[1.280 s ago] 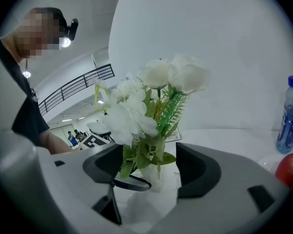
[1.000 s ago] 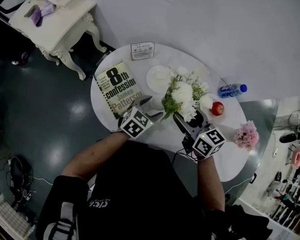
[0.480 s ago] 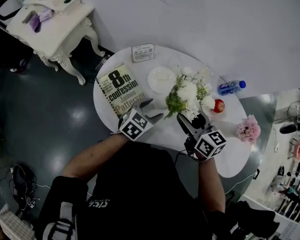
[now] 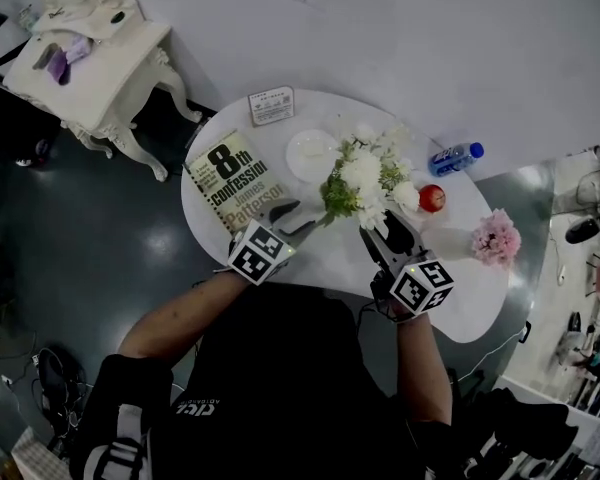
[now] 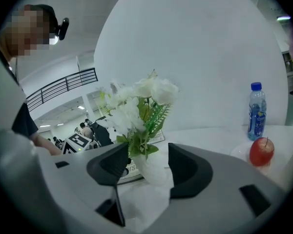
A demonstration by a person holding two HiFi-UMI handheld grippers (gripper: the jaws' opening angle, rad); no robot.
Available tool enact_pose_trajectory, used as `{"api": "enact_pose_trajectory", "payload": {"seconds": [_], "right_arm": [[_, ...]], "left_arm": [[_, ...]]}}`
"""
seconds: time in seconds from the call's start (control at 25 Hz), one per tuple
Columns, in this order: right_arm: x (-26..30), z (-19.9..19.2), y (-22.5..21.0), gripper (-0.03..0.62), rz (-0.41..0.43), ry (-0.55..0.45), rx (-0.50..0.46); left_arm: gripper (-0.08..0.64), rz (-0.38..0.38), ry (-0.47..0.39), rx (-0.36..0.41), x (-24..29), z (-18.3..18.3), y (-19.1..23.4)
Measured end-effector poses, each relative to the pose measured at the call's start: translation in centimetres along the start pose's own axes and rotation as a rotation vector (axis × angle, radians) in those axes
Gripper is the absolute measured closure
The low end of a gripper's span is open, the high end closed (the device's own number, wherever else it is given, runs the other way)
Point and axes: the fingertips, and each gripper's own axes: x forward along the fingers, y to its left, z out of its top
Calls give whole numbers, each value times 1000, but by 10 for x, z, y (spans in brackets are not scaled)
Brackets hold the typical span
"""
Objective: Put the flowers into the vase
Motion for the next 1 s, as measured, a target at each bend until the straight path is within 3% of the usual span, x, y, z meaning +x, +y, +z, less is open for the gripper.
{"api": "enact_pose_trajectory", "payload": {"seconds": [0.28,0.56,1.0], "right_arm": [[-23,5,-9,371,29,-39,2],[-60,0,-11,469,96,-52,-13],[-140,-6,-21,535,115,-84,-44]], "left_arm": [[416,67,-8,-44,-13,0,-9],[462,136,-32,-100,-17,6,-36],[508,135,-98,-77,-1,41,-126]]}}
